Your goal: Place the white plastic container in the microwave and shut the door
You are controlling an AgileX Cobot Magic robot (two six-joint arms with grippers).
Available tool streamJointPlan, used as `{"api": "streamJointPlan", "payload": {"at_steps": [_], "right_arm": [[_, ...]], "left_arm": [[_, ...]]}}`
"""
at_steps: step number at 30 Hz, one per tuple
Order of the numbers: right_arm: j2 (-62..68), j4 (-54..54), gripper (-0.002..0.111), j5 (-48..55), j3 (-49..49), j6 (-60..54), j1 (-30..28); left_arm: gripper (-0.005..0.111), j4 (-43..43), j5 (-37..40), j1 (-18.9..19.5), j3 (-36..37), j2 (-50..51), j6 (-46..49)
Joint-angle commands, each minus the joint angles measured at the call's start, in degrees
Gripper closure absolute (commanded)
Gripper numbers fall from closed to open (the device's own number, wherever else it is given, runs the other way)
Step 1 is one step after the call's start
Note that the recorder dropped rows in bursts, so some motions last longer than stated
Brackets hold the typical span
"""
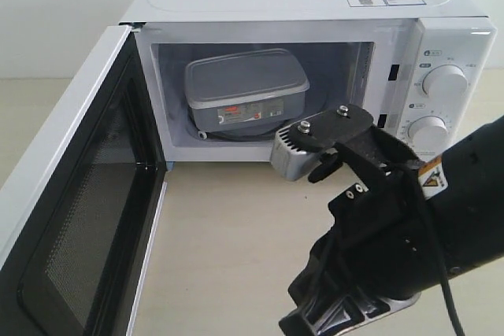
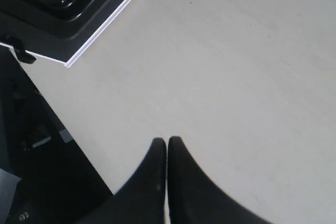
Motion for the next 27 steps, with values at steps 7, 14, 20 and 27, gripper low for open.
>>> {"api": "streamJointPlan", "payload": {"at_steps": [7,14,20,27], "right_arm": [[-0.29,-0.49,0.108,-0.59,7.35,1.53,-0.11],[-0.29,-0.12,0.108,1.94,7.49,1.99,-0.11],[-0.29,-0.12,0.108,3.9,7.49,1.99,-0.11],[-0.29,2.11,0.108,2.74,7.49,2.23,-0.11]], "left_arm": [[0.103,-0.15,-0.25,0.11,0.22,-0.15,-0.71],[0.103,-0.15,-0.25,0.11,0.22,-0.15,-0.71],[0.103,-0.15,-0.25,0.11,0.22,-0.15,-0.71],[0.103,-0.15,-0.25,0.11,0.22,-0.15,-0.71]]}}
